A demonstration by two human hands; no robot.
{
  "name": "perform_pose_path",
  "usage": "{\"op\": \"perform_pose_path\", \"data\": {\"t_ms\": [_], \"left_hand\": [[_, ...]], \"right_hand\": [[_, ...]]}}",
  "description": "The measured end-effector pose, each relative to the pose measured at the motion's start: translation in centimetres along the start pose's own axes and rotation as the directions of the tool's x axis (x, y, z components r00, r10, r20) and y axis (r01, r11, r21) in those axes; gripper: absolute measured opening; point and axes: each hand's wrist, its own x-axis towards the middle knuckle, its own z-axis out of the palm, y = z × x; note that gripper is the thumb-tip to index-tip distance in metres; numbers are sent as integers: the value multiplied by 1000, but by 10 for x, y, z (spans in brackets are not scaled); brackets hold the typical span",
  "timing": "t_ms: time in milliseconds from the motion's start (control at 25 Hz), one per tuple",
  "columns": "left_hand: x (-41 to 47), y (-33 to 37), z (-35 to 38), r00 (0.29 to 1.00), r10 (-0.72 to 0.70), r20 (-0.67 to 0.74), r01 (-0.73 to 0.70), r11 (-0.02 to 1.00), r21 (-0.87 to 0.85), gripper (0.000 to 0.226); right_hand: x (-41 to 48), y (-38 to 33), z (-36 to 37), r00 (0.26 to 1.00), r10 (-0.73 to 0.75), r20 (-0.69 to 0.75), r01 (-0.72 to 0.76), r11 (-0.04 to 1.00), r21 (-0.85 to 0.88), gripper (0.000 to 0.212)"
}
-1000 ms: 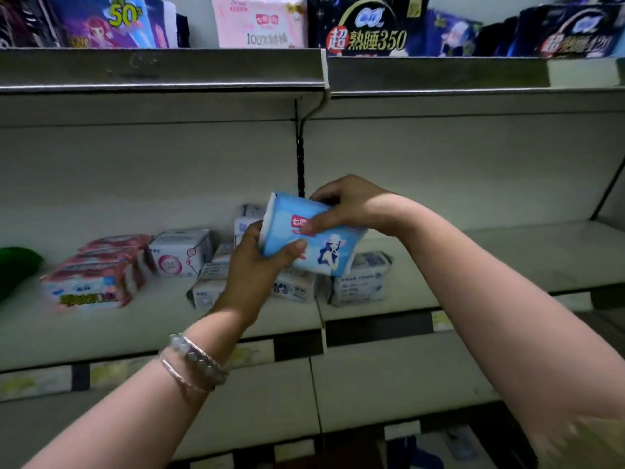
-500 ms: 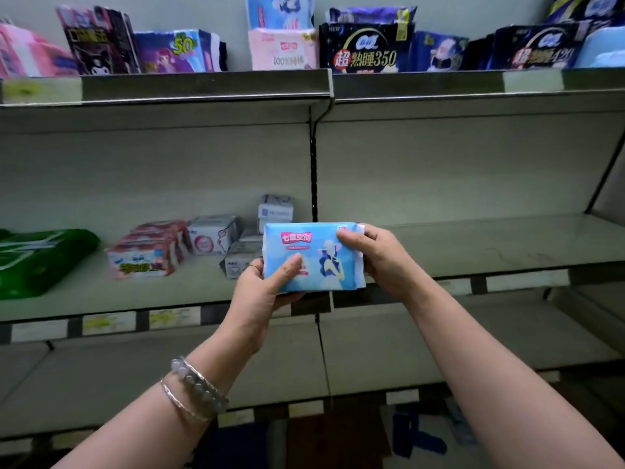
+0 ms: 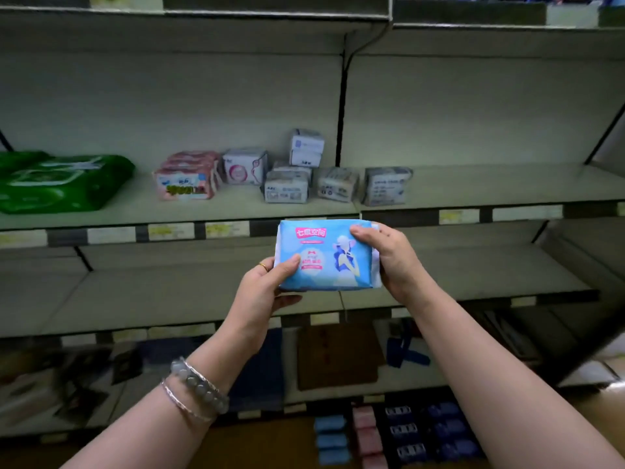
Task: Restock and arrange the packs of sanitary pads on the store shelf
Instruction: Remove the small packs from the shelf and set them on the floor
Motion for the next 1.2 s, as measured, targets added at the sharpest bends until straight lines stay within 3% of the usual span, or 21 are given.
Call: {"op": "perform_pose_path", "data": {"t_ms": [160, 320, 880, 1200], "left_hand": [[-28, -18, -1, 997, -71, 21, 72, 997, -26, 25], [-40, -24, 14, 996, -82, 37, 83, 996, -43, 26], [-73, -94, 122, 989, -137, -56, 138, 990, 10, 16], [-69, -143, 117, 982, -172, -74, 174, 985, 17, 27]], "right_hand": [[-35, 7, -4, 998, 47, -30, -50, 995, -88, 27], [-59, 6, -20, 997, 51, -55, -60, 983, -175, 14], [-103, 24, -143, 986, 165, -4, -164, 978, -126, 14], [-91, 60, -164, 975, 215, 63, -190, 942, -277, 37]]}}
